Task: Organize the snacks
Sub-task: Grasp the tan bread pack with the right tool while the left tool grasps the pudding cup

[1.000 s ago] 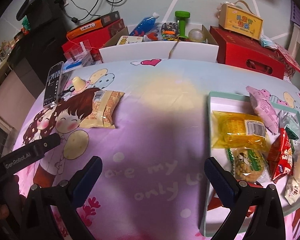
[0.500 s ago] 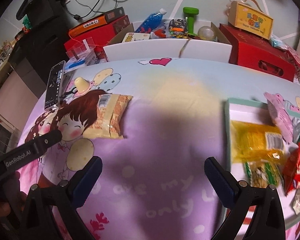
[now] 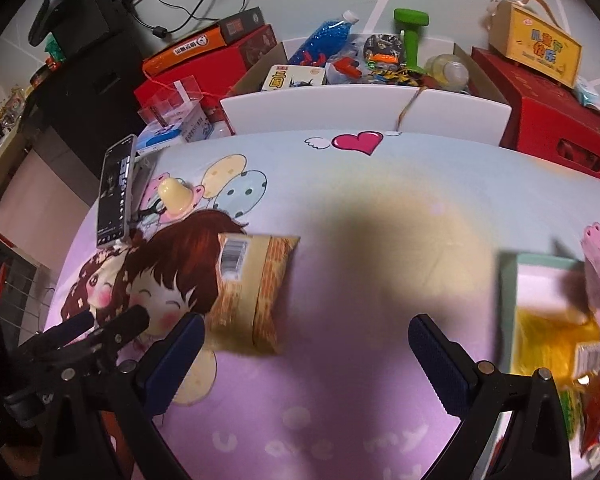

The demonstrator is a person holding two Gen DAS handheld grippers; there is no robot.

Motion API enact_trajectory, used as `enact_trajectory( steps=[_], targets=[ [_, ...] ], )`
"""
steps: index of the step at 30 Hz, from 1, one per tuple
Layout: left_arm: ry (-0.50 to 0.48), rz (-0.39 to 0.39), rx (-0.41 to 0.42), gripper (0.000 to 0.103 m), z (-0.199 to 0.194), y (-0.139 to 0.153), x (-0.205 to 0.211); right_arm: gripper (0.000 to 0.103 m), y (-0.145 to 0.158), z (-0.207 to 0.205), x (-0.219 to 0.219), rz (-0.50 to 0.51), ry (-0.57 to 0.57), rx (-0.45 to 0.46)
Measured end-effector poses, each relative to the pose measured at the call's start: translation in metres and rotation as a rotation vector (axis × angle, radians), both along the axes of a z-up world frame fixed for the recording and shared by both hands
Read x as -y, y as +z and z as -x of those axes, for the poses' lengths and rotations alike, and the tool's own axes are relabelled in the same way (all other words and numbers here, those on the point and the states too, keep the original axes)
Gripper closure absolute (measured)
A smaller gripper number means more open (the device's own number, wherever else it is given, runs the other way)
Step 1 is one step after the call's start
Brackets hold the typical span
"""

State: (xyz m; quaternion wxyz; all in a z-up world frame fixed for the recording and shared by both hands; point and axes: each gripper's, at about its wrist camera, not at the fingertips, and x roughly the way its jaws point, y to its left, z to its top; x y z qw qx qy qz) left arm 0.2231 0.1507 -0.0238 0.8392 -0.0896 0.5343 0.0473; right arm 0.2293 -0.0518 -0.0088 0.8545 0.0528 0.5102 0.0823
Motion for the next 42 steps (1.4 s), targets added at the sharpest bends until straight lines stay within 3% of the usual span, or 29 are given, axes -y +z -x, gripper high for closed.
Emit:
enact_trajectory(
  steps=[11,23,25,29,31,36,39,42],
  targets=[
    [-0.014,0.024,0.008,0.008,-0.022,0.0,-0.014,0.001,-0.014,-0.037,-0.022,0.023,0.032,-0.04],
    [-0.057,0.052,0.038,0.01,-0.05,0.007,-0.019,0.01,-0.033,-0.053,-0.041,0.053,0.074,-0.099],
    [-0.072,0.071,0.043,0.018,-0.059,0.007,-0.017,0.016,-0.035,-0.055,-0.044,0.067,0.079,-0.103],
    [-0.102,0.078,0.041,0.021,-0.08,0.006,-0.009,0.021,-0.037,-0.057,-0.049,0.078,0.09,-0.111],
    [-0.122,0.085,0.04,0.026,-0.09,0.005,-0.007,0.031,-0.037,-0.058,-0.051,0.08,0.092,-0.111],
    [-0.133,0.104,0.038,0.029,-0.114,-0.001,-0.008,0.044,-0.036,-0.061,-0.053,0.056,0.105,-0.12],
    [-0.127,0.117,0.027,0.04,-0.125,-0.008,-0.01,0.047,-0.036,-0.062,-0.055,0.07,0.114,-0.116],
    [-0.111,0.134,0.027,0.041,-0.137,-0.014,-0.011,0.049,-0.036,-0.063,-0.058,0.077,0.125,-0.115]
  ],
)
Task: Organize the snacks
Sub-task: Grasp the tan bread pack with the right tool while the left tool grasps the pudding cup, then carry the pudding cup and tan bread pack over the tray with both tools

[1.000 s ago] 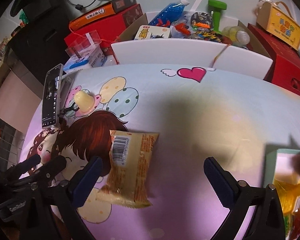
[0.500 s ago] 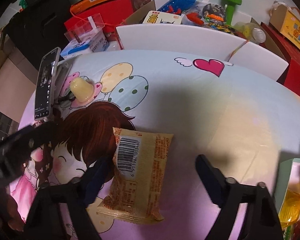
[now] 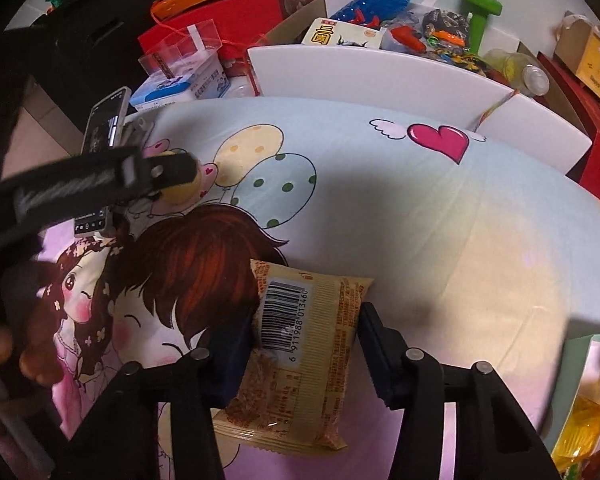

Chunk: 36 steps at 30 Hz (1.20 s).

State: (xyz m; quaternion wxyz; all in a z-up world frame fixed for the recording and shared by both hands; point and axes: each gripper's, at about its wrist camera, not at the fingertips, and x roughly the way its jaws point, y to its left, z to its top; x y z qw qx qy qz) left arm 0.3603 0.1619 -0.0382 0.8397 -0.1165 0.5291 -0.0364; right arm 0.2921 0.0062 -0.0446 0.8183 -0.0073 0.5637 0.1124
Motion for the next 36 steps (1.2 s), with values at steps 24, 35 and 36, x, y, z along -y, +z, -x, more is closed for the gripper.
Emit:
enact_trajectory(
  steps=[24,35,36],
  targets=[
    [0.043,-0.052,0.048,0.071,0.016,0.01,0.016,0.059,0.011,0.01,0.004,-0.009,0.013,0.033],
    [0.082,-0.01,0.126,0.07,0.072,0.051,0.038,0.059,0.039,0.045,0.025,-0.036,-0.028,0.076],
    [0.089,-0.004,0.133,0.07,0.079,0.055,0.039,0.059,0.042,0.05,0.028,-0.038,-0.036,0.082]
  ],
)
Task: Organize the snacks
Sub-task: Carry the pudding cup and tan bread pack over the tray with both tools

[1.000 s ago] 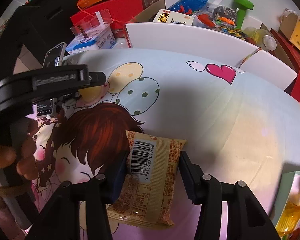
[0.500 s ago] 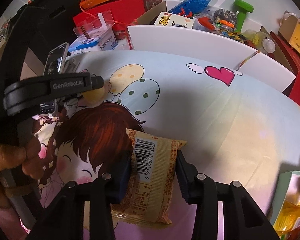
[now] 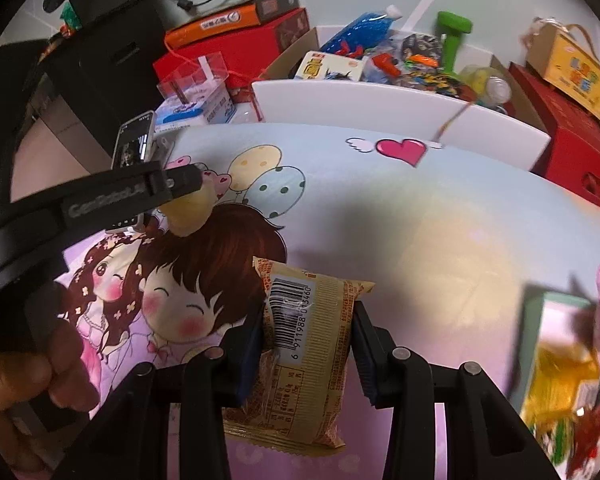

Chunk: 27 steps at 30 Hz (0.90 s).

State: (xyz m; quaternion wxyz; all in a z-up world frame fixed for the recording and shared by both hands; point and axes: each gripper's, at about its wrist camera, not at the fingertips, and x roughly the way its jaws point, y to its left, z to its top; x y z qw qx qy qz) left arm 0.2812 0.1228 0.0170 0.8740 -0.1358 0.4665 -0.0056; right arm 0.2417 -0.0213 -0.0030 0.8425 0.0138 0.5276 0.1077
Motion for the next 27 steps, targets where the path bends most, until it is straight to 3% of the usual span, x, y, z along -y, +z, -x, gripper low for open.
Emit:
enact_trajectory(
  steps=[14,27],
  targets=[
    [0.023,0.023,0.028,0.07,0.077,0.018,0.029,0.059,0.017,0.073,0.059,0.01,-0.148,0.058],
    [-0.021,0.0,0.08,0.07,0.108,0.033,0.069,0.059,0.025,0.105,0.084,-0.007,-0.191,0.098]
  ],
)
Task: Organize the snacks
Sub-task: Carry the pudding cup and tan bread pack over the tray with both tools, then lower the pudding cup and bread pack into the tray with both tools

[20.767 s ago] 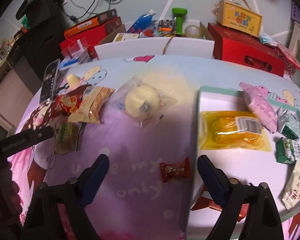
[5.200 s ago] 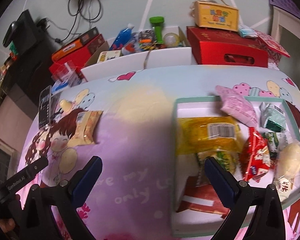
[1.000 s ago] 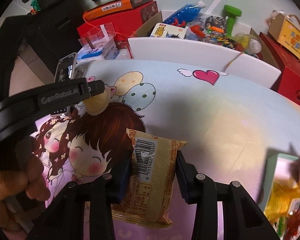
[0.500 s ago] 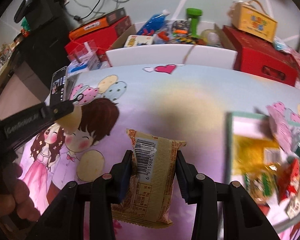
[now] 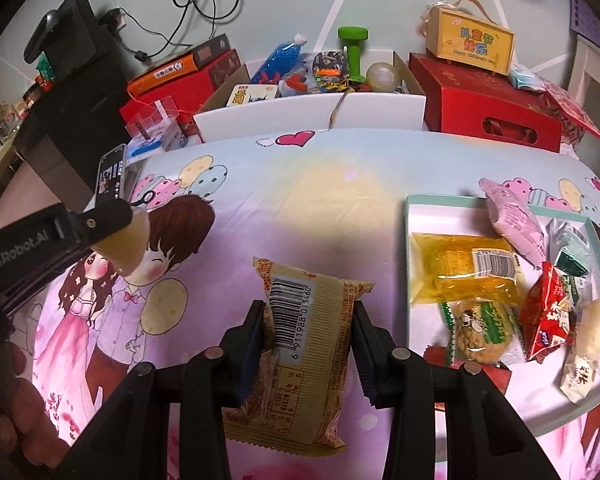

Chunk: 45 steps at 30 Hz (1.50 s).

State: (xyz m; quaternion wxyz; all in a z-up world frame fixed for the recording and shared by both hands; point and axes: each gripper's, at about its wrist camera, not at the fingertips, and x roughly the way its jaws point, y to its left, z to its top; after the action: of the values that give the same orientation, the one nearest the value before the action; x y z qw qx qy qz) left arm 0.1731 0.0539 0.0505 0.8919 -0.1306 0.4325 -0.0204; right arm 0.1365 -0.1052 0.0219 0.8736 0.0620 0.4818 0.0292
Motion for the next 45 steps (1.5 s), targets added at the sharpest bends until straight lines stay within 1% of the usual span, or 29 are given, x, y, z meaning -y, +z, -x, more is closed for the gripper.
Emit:
enact_trajectory(
  steps=[6,13,18,20,23,30,37,45],
  targets=[
    [-0.056,-0.04,-0.002,0.07,0.0,-0.003,0.027,0.059,0.002,0.002,0.017,-0.022,-0.029,0.01],
    [-0.134,-0.058,0.006,0.07,0.006,-0.001,0.062,0.059,0.002,0.006,0.051,-0.043,-0.098,0.006],
    [-0.197,-0.078,0.033,0.07,0.012,0.005,0.093,0.059,0.003,0.014,0.085,-0.061,-0.162,0.008],
    [-0.224,-0.071,0.039,0.07,0.014,0.007,0.104,0.059,0.005,0.018,0.102,-0.069,-0.199,0.013],
    [-0.279,-0.056,0.039,0.07,0.017,0.007,0.124,0.059,0.009,0.022,0.126,-0.075,-0.256,0.021],
    [-0.394,-0.063,0.026,0.07,0.026,0.0,0.173,0.059,0.014,0.035,0.175,-0.102,-0.363,0.042],
    [-0.483,-0.082,-0.004,0.07,0.035,-0.016,0.207,0.059,0.012,0.04,0.196,-0.13,-0.404,0.04],
    [-0.552,-0.09,-0.022,0.07,0.041,-0.029,0.229,0.059,0.005,0.042,0.21,-0.157,-0.428,0.025]
  ],
)
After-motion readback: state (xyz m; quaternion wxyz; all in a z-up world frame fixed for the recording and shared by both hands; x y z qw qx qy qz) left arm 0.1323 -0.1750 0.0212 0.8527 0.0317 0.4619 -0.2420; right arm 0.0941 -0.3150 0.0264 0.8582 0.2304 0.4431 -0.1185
